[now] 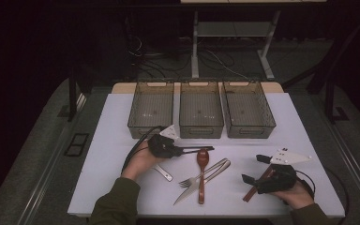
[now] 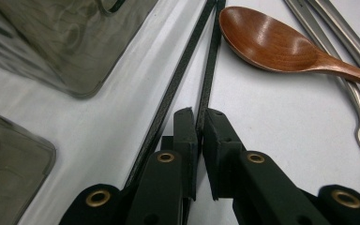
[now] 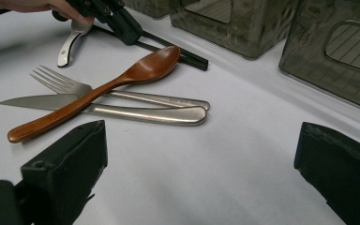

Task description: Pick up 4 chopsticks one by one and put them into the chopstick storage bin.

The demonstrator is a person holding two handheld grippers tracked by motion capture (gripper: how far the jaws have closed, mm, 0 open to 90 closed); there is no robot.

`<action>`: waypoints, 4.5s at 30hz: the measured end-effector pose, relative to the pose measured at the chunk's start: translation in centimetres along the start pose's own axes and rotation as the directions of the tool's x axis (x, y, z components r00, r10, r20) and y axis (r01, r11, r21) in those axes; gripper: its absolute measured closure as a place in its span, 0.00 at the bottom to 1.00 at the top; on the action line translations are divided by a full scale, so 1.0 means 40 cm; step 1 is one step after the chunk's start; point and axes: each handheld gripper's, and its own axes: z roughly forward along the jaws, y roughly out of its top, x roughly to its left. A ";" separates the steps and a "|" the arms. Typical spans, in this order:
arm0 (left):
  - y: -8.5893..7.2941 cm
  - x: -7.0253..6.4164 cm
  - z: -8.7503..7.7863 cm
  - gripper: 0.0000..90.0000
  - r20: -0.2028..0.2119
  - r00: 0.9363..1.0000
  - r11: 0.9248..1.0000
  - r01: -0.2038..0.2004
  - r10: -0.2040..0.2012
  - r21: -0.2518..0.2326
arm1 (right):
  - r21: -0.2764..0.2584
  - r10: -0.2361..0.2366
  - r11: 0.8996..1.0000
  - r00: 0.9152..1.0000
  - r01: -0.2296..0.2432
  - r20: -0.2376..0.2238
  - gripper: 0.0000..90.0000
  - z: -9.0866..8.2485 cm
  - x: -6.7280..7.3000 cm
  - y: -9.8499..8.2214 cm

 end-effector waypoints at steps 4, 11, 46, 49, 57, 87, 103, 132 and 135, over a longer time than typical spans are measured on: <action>0.001 0.000 0.000 0.93 0.002 1.000 1.000 0.001 -0.001 0.001 | 0.001 -0.001 1.000 1.000 0.001 0.000 0.03 0.001 0.001 0.000; 0.001 0.003 0.000 0.96 0.008 1.000 1.000 -0.016 0.016 -0.006 | 0.000 -0.003 1.000 1.000 0.003 0.000 0.03 0.001 0.001 0.000; 0.077 -0.023 -0.055 0.96 -0.019 0.999 0.990 -0.047 0.045 -0.136 | 0.000 -0.001 1.000 1.000 0.001 0.001 0.03 0.001 0.000 -0.001; 0.081 -0.026 -0.062 0.96 -0.011 1.000 0.989 -0.031 0.030 -0.147 | 0.000 -0.001 1.000 1.000 0.001 0.000 0.03 0.001 0.000 -0.001; 0.079 -0.033 -0.090 0.96 0.008 1.000 0.986 -0.003 0.005 -0.164 | -0.004 0.004 1.000 1.000 -0.004 -0.002 0.03 0.000 -0.002 -0.001; 0.033 -0.013 -0.225 0.96 -0.090 0.990 0.967 0.085 -0.110 -0.241 | -0.013 -0.003 1.000 1.000 0.003 0.002 0.03 -0.003 0.001 0.000; -0.002 0.024 -0.286 0.95 -0.179 0.962 0.948 0.152 -0.207 -0.279 | -0.012 -0.002 1.000 1.000 0.002 0.008 0.03 -0.005 0.001 -0.002; 0.077 0.173 -0.287 0.95 -0.288 0.906 0.937 0.241 -0.311 -0.254 | -0.024 0.017 1.000 1.000 -0.017 0.010 0.03 -0.007 -0.005 -0.002; 0.085 0.191 -0.277 0.95 -0.291 0.900 0.931 0.252 -0.326 -0.263 | -0.030 0.017 0.999 1.000 -0.016 0.010 0.03 -0.009 -0.005 -0.001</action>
